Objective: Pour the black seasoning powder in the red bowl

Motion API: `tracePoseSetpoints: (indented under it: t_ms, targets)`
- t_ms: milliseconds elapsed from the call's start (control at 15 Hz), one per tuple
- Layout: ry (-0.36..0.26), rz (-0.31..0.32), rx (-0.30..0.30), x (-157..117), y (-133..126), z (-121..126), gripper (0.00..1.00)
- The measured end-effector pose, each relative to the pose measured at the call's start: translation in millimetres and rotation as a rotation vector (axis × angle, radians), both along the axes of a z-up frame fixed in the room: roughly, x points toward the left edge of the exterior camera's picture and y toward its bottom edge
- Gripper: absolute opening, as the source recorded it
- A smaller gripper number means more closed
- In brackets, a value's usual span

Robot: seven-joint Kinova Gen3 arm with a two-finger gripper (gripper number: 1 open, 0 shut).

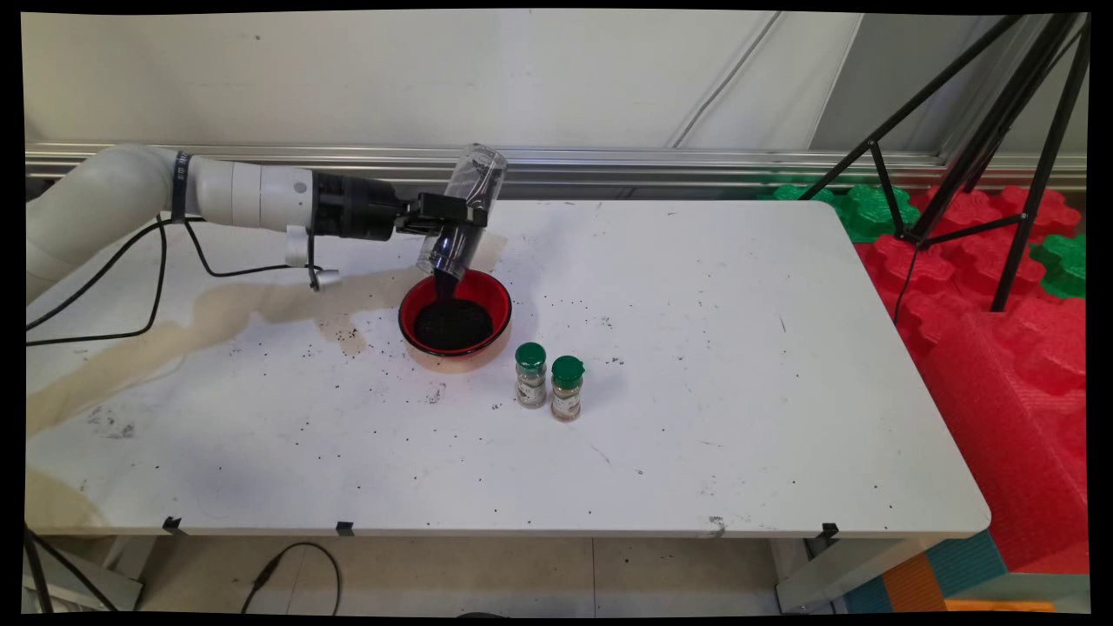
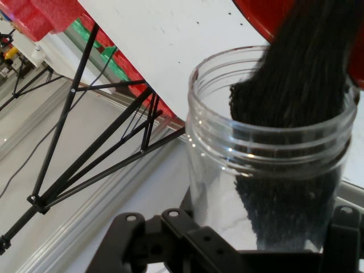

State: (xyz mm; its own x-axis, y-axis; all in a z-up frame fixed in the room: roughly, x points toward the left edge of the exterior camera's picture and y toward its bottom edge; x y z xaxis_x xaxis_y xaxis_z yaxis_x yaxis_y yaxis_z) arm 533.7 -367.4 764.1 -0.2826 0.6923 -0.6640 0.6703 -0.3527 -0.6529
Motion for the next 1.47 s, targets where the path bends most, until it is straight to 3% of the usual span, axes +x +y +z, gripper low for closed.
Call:
tracePoseSetpoints:
  t_ms: [867,1467]
  targets:
    - [-0.033,-0.025,-0.065,-2.4,4.3,2.3,0.0]
    - [-0.083,-0.065,-0.147,-2.9,6.3,3.8,0.0]
